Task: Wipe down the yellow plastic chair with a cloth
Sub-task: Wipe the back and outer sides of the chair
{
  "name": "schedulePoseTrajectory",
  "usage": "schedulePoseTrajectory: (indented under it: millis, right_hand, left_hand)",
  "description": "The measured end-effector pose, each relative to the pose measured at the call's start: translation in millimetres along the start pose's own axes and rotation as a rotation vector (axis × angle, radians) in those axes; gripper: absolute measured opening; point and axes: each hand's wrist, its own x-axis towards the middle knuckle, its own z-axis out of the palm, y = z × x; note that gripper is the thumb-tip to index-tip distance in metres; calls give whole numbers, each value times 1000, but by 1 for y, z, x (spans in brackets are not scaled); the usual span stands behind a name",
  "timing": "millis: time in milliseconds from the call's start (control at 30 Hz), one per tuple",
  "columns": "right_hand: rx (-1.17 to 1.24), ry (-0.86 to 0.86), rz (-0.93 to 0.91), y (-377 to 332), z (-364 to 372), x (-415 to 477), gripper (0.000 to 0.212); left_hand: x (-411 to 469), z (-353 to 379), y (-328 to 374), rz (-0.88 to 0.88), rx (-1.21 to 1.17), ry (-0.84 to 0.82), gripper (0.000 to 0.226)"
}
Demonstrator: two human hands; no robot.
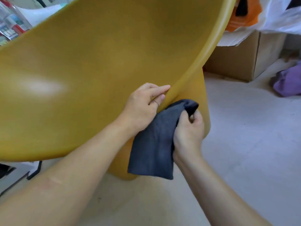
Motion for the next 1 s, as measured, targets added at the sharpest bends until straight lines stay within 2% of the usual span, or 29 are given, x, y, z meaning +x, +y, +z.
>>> schedulePoseTrajectory:
  millis: [67, 100, 233, 300, 433, 600, 733, 900, 1000]
  right_hand:
    - [-80, 120, -129, -25, -8, 24, 20]
    - [-133, 114, -208, -32, -9, 29, 23]
    - [-436, -82, -535, -18, 7, 9, 39]
    - [-520, -91, -607, -8, 14, 5, 40]
    - [-491, -128, -671, -7, 14, 9, 30]
    - [-577, -301, -618, -18, 16, 20, 25]
    - [-576, -365, -529, -17, 34, 20, 23]
    - [-687, -494, -392, -20, 68, 28, 29]
    - [-782, -505, -343, -20, 94, 36, 33]
  left_hand:
    - [-32, -18, -26, 30, 89, 36, 28]
    - [-50, -24, -37, 38, 128, 69, 28]
    - [-82, -31, -57, 71, 218, 145, 33]
    - [-81, -30, -56, 53, 213, 152, 33]
    - [-85, -33, -59, 3, 179, 178, 32]
    - [-82, -32, -65, 1, 202, 203, 29]
    - [-78, -38, -78, -30, 205, 199, 30]
    - [-68, -46, -109, -54, 217, 233, 33]
    - [-52, -47, -130, -22, 245, 226, 37]
